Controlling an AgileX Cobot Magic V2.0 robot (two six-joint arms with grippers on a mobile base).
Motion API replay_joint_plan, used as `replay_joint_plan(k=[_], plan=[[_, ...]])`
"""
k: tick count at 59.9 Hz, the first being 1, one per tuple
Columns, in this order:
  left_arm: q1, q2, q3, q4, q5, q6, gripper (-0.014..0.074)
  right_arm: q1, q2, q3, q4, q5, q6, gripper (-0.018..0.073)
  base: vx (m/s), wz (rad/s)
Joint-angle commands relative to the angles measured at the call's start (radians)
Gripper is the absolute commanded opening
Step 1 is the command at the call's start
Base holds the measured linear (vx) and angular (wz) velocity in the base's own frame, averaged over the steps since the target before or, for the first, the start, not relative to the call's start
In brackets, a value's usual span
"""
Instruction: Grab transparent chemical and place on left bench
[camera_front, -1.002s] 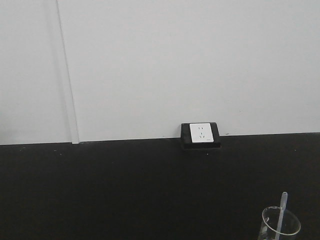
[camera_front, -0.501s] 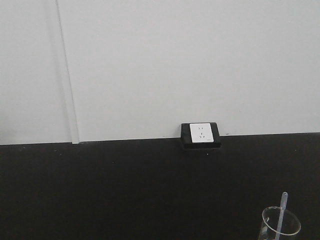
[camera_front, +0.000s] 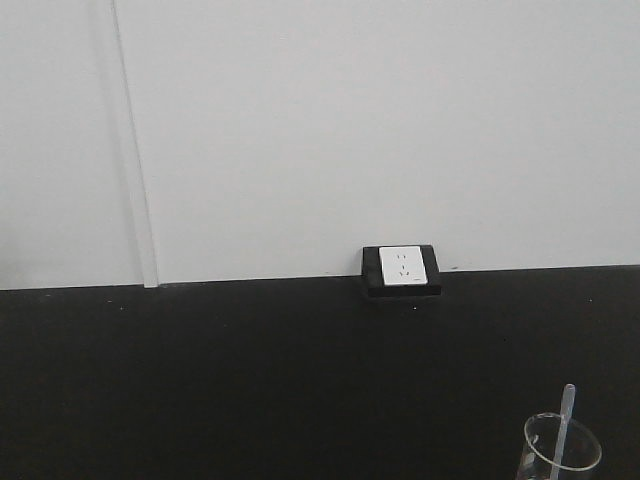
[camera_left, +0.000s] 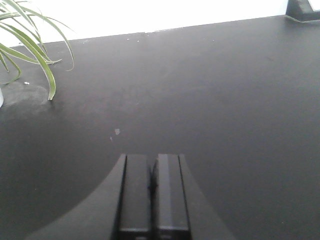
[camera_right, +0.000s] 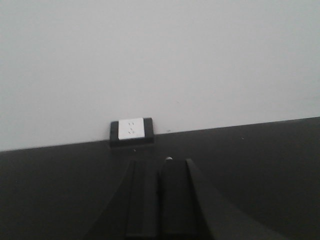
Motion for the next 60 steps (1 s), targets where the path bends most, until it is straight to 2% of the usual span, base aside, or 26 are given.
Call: replay_joint_plan(k=[1, 18, 26, 37, 48, 53, 60], plan=[[-0.002, -0.019, 0.016, -0.001, -0.078, -0.008, -0.0003, -0.005, 0.09, -0.108, -0.065, 0.024, -0.017, 0.0, 0.0, 0.0], [-0.002, -0.019, 0.016, -0.001, -0.078, -0.008, -0.0003, -0.005, 0.318, -0.14, -0.038, -0.017, 0.029, 0.0025, 0.0, 0.0], [-0.002, -0.019, 0.016, -0.001, -0.078, -0.008, -0.0003, -0.005, 0.442, -0.14, -0.05, -0.063, 0.029, 0.0074, 0.0, 0.0], [-0.002, -0.019, 0.016, -0.001, -0.078, -0.008, -0.0003, -0.005, 0.646, -0.14, -0.048, -0.273, 0.029, 0.0223, 0.0, 0.0], [-0.002, -0.019, 0.016, -0.001, -0.078, -0.008, -0.0003, -0.005, 0.89, -0.14, -0.043, -0.614, 0.025, 0.0438, 0.0, 0.0], [-0.002, -0.019, 0.016, -0.001, -0.078, -0.008, -0.0003, -0.005, 1.006, -0.155, -0.023, -0.742, 0.009, 0.0469, 0.0, 0.0], [-0.002, -0.019, 0.016, -0.001, -0.078, -0.008, -0.0003, -0.005, 1.175, -0.264, 0.048, -0.734, 0.007, 0.0468, 0.0, 0.0]])
